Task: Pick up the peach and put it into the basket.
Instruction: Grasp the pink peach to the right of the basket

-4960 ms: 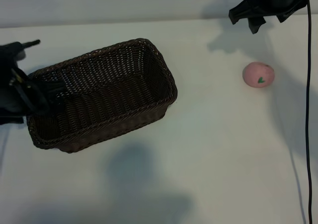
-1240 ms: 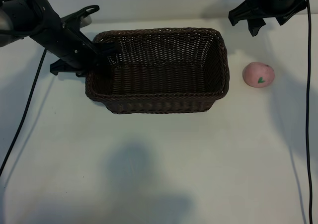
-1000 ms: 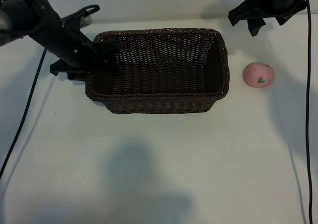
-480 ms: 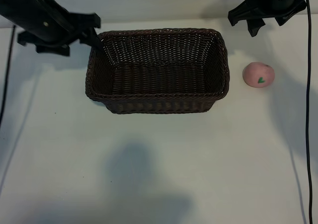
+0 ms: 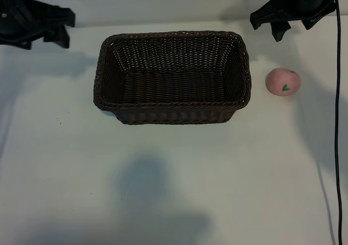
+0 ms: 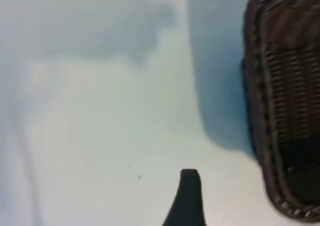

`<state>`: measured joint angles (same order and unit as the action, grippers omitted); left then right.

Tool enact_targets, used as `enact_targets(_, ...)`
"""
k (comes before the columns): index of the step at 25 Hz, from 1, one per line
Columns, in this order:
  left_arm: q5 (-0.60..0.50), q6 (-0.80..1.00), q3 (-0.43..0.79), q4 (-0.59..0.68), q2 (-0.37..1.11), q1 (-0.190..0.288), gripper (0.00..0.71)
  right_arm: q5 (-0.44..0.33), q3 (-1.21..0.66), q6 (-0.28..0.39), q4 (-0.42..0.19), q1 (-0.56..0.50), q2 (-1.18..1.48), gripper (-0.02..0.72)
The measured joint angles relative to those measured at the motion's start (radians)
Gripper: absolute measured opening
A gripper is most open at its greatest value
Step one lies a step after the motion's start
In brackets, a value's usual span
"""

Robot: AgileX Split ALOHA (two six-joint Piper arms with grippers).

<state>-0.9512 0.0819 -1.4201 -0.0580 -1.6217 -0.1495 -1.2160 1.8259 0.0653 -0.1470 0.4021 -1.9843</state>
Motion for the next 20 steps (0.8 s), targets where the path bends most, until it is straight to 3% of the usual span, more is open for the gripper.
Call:
enact_targets(6,-0.021,0.000,0.065,0.019,0.021,0.009,0.596,0.000,0.000,0.000,0.002,0.000,0.000,0.555)
enact_targets(11,0.090,0.012,0.222,0.016,0.059,0.009,0.595,0.000,0.000,0.000,0.002,0.000,0.000,0.555)
enact_targets(20,0.252,0.016,0.232,-0.065,0.062,0.009,0.593,0.000,0.000,0.012,0.026,0.000,0.000,0.555)
